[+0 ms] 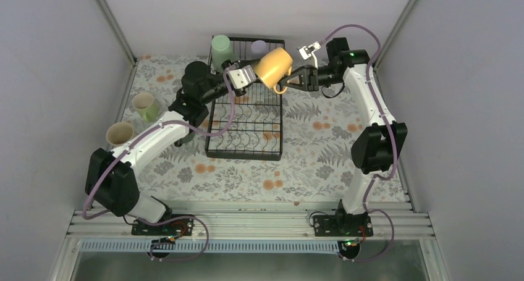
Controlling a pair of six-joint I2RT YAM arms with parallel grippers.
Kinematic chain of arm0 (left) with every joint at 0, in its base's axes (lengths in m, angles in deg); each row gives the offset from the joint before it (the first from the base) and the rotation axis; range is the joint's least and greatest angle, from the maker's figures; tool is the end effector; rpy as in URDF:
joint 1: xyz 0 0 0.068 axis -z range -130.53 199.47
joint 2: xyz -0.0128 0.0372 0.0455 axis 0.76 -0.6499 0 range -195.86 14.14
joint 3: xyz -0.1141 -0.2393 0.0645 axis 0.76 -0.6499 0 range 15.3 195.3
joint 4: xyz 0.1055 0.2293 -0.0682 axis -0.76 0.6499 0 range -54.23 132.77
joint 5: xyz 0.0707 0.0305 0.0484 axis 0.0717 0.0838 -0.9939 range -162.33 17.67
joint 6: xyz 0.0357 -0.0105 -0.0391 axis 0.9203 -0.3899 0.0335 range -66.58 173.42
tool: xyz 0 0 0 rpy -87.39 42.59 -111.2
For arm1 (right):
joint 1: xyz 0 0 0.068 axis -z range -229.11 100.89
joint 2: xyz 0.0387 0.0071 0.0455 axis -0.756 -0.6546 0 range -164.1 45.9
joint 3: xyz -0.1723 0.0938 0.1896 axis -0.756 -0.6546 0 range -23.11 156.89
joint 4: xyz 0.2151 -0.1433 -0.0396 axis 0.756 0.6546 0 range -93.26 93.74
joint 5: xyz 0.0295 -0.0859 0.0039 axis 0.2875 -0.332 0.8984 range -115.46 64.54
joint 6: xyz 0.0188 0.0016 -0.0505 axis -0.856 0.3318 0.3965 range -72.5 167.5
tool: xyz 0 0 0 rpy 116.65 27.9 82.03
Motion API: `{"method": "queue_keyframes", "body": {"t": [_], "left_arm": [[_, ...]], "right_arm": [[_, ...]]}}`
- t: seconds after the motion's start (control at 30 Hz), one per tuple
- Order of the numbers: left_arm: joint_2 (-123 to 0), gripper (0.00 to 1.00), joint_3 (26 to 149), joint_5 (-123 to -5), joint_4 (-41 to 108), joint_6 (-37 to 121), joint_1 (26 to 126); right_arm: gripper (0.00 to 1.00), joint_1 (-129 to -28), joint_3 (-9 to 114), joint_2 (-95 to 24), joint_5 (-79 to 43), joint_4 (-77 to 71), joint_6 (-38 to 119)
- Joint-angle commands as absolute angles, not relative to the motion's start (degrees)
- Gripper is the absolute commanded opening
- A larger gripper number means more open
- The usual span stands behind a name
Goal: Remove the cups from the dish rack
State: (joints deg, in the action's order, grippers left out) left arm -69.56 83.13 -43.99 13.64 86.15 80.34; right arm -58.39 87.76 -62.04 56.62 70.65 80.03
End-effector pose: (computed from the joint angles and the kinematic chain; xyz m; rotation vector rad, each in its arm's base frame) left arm 0.2899 -0.1930 0.3780 1.0944 1.0016 -0.3346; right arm 0.3582 0.0942 0.3625 -0.9974 1.7841 1.6564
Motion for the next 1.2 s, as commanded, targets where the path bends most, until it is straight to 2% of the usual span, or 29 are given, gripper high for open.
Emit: {"method": "queue_keyframes", "body": {"t": [0.0,0.13,0.23,0.27,0.33,0.4,0.5,0.63,0.8,1.0,1.17], "left_arm": [[-70.63,0.24,86.45,-43.37,9.74,82.91,81.51],[-70.89,0.03,87.01,-44.66,10.08,82.57,81.89],[-70.87,0.02,87.88,-44.32,12.06,82.93,82.27],[-70.93,0.02,88.64,-44.14,13.66,83.70,82.52],[-70.84,0.02,89.43,-45.31,14.78,83.82,82.69],[-70.73,0.02,90.48,-45.79,16.72,84.90,82.77],[-70.85,0.02,93.30,-49.60,20.87,86.07,82.72],[-73.56,0.02,102.65,-56.11,33.57,87.77,82.69],[-78.46,0.02,114.29,-60.13,48.31,88.77,82.60],[-85.11,0.02,128.32,-63.79,61.84,89.65,82.69],[-95.88,0.02,150.70,-66.37,77.99,88.96,82.96]], "right_arm": [[0.03,-58.85,89.14,-63.66,61.92,70.29,80.08],[0.05,-58.79,89.21,-63.82,61.91,70.31,80.27],[0.19,-58.78,89.37,-63.88,61.27,70.31,80.74],[0.25,-58.85,89.47,-63.86,60.66,70.31,81.29],[0.51,-59.02,89.76,-63.78,58.41,70.29,81.97],[0.67,-58.96,90.47,-63.64,56.18,70.19,82.10],[0.83,-58.68,91.29,-62.43,50.91,67.04,79.39],[0.87,-58.87,82.20,-53.37,34.82,51.34,70.48],[0.89,-59.80,69.14,-40.84,12.52,34.36,70.86],[0.88,-61.91,64.81,-33.91,1.58,30.93,73.67],[0.87,-70.49,57.82,-28.62,-12.03,25.30,76.23]]}}
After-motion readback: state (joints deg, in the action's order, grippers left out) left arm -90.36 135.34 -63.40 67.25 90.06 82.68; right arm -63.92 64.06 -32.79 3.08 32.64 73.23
